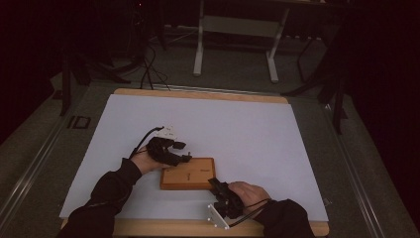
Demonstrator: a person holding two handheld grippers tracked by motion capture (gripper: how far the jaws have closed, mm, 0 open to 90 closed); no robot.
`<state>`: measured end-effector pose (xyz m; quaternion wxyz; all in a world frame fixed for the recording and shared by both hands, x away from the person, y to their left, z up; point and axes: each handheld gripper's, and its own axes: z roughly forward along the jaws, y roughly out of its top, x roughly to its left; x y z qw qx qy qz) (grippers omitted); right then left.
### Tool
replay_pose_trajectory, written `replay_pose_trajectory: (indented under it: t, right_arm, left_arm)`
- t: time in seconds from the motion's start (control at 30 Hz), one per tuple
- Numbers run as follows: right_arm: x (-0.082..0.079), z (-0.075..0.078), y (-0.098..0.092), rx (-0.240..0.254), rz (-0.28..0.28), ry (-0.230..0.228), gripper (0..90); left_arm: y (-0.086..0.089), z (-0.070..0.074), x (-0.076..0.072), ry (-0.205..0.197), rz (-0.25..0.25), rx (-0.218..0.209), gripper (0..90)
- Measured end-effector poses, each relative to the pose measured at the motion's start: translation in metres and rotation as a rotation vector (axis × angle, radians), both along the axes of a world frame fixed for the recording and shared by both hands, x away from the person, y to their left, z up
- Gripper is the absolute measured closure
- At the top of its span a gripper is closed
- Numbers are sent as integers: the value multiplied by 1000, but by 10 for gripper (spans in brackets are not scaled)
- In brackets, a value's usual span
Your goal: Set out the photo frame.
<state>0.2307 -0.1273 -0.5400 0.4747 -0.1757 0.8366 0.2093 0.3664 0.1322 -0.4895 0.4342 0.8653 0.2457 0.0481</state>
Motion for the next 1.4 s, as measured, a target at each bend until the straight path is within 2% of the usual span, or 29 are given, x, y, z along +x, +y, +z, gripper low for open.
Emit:
replay_pose_trajectory:
  t: [0.07, 0.13, 0.2, 0.27, 0.3, 0.37, 0.43, 0.57, 0.67, 0.9, 0.97, 1.13, 1.2, 1.23, 1.27, 1.33, 1.4]
  right_arm:
    - [3, 6, 1, 3, 0, 33, 673]
    - [6, 12, 1, -4, 3, 61, 673]
    - [10, 16, 0, -5, 9, 79, 673]
    - [12, 19, -1, -4, 11, 96, 673]
    - [13, 20, 0, 2, 9, 103, 673]
    - [13, 21, 0, 4, 8, 113, 673]
    - [14, 22, 0, 0, 9, 113, 673]
    - [16, 23, -1, 0, 13, 125, 673]
    - [15, 26, 1, -16, 8, 132, 674]
    - [22, 34, 0, 4, 9, 183, 675]
    - [23, 36, 0, 13, 7, 199, 675]
    - [30, 42, -1, 19, 13, 238, 675]
    - [30, 43, -1, 19, 11, 244, 676]
    - [31, 45, -1, 30, 5, 255, 677]
    - [32, 45, -1, 29, 3, 259, 677]
    - [33, 47, 0, 28, 4, 268, 677]
    - [34, 48, 0, 26, 5, 272, 677]
  left_arm:
    - [3, 1, -2, -4, -22, -2, 288]
    - [5, 3, -5, -25, -14, 4, 240]
    - [8, 4, -7, -26, -15, -3, 214]
    - [8, 5, -9, -17, 0, 13, 215]
    - [9, 4, -9, 16, -30, -3, 227]
    - [7, 3, -11, 24, -10, 6, 233]
    - [8, 3, -12, 12, 8, 20, 233]
    - [16, 4, -14, 4, 37, 8, 266]
    - [25, 8, -17, -4, 48, 2, 290]
    - [54, 19, -30, -18, 88, -3, 330]
    - [62, 18, -36, -16, 105, 5, 330]
    - [84, 13, -51, -5, 129, -12, 330]
    - [84, 13, -51, -5, 129, -12, 330]
    - [97, 12, -60, -1, 146, -19, 329]
    - [100, 11, -63, 3, 154, -31, 329]
    - [105, 10, -69, -2, 163, -27, 329]
    - [105, 10, -69, -2, 163, -27, 328]
